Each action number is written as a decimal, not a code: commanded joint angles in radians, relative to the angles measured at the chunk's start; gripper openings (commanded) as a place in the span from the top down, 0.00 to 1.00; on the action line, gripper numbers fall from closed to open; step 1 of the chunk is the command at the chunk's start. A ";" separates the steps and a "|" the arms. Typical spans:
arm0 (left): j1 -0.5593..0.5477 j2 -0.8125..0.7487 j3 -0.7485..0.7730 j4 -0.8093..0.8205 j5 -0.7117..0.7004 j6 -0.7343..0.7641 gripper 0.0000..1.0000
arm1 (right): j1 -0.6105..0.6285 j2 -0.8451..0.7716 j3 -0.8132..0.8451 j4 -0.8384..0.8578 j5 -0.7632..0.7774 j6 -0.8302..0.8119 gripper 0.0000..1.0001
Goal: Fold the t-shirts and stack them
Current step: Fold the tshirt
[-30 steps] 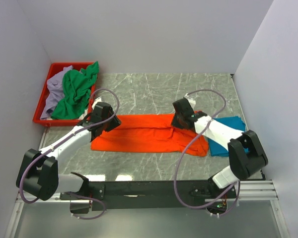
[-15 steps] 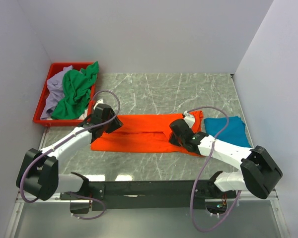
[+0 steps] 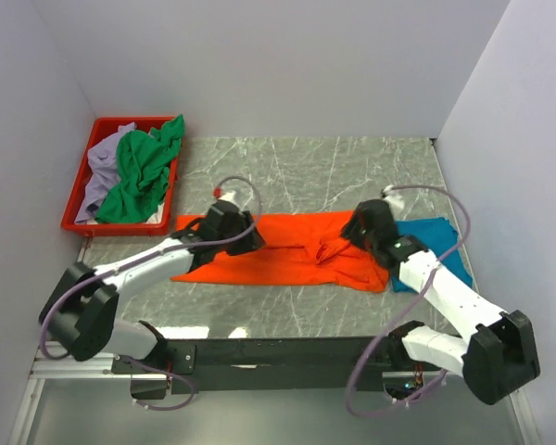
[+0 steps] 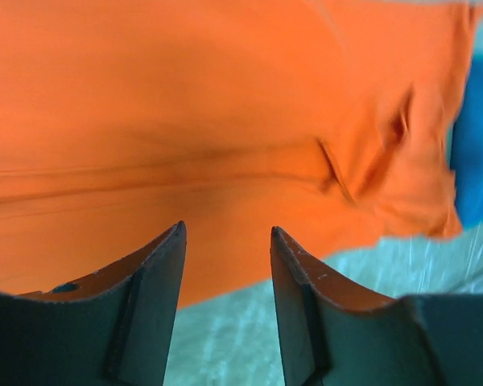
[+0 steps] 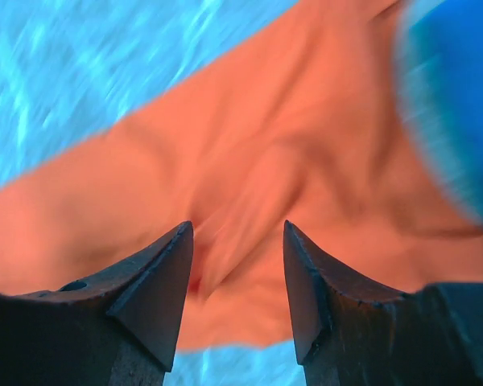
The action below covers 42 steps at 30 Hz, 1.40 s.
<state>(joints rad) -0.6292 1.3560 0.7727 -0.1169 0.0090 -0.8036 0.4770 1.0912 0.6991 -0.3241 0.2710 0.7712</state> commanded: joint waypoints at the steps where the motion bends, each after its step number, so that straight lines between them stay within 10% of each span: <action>1: -0.107 0.075 0.121 0.040 -0.035 0.027 0.48 | -0.154 0.024 0.071 -0.053 -0.075 -0.146 0.44; 16: -0.397 0.535 0.620 -0.228 -0.333 0.046 0.48 | -0.265 0.426 0.278 -0.007 -0.205 -0.219 0.46; 32: -0.443 0.600 0.648 -0.283 -0.448 -0.008 0.78 | -0.267 0.404 0.132 0.065 -0.260 -0.219 0.55; 42: -0.441 0.580 0.626 -0.276 -0.429 -0.012 0.99 | -0.267 0.280 0.037 0.073 -0.291 -0.207 0.94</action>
<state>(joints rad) -1.0664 1.9762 1.4090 -0.4068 -0.4110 -0.8070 0.2153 1.4467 0.7555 -0.2764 -0.0017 0.5598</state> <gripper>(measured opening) 0.019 0.083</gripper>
